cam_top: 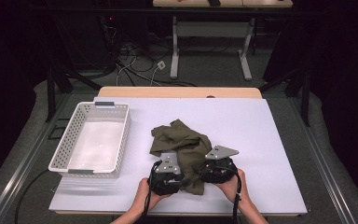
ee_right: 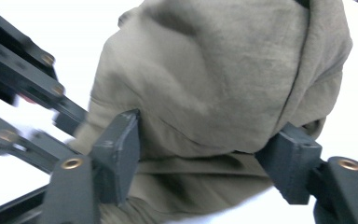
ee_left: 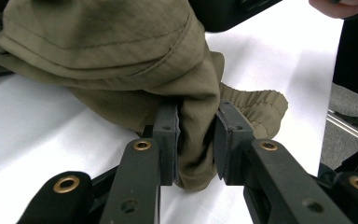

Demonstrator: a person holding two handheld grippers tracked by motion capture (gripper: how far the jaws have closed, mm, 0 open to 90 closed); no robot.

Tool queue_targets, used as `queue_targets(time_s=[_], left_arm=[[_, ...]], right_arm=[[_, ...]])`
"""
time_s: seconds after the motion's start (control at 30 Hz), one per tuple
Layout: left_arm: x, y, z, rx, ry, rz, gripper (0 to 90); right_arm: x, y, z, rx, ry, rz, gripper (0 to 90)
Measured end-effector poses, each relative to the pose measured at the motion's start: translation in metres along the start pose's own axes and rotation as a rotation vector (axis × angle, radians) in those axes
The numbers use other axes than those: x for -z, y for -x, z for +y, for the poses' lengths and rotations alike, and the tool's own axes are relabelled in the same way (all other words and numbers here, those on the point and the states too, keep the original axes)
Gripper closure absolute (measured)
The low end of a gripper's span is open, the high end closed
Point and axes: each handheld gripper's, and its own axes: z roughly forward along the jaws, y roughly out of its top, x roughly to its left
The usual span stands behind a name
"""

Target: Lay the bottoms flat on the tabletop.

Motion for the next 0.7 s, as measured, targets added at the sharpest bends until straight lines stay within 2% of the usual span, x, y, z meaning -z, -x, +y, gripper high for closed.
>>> queue_targets(time_s=[0.03, 0.1, 0.17, 0.3, 0.37, 0.47, 0.5, 0.6, 0.67, 0.7], left_arm=[[0.0, 0.0, 0.0, -0.002, 0.001, 0.0, 73.1], [-0.002, 0.0, 0.0, -0.001, 0.006, -0.006, 73.1], [-0.006, 0.001, 0.0, 0.014, 0.018, -0.03, 72.8], [-0.011, 0.004, 0.0, 0.014, 0.029, -0.047, 72.1], [-0.012, 0.004, -0.001, 0.027, 0.037, -0.057, 71.5], [-0.016, 0.002, -0.002, 0.083, 0.055, -0.089, 71.0], [-0.016, 0.003, -0.002, 0.073, 0.052, -0.085, 70.8], [-0.014, 0.004, 0.0, 0.039, 0.038, -0.069, 69.2], [-0.013, 0.004, 0.0, 0.03, 0.034, -0.064, 67.0], [-0.013, 0.004, 0.001, 0.027, 0.034, -0.063, 66.0]], right_arm=[[0.001, 0.001, 0.001, -0.017, 0.012, 0.017, 30.4], [0.001, 0.0, 0.002, -0.035, 0.021, 0.015, 30.0], [0.0, -0.002, 0.003, -0.034, 0.013, -0.006, 30.5], [0.0, -0.004, 0.003, -0.034, 0.009, -0.009, 31.8], [-0.001, -0.004, 0.003, -0.035, 0.004, -0.011, 31.3], [-0.005, -0.006, 0.004, -0.068, -0.006, 0.016, 24.4], [-0.005, -0.007, 0.004, -0.075, -0.011, 0.023, 24.6], [-0.006, -0.009, 0.005, -0.054, -0.02, -0.004, 29.6], [-0.005, -0.008, 0.004, -0.045, -0.016, -0.015, 38.8], [-0.004, -0.008, 0.004, -0.051, -0.011, -0.013, 46.9]])
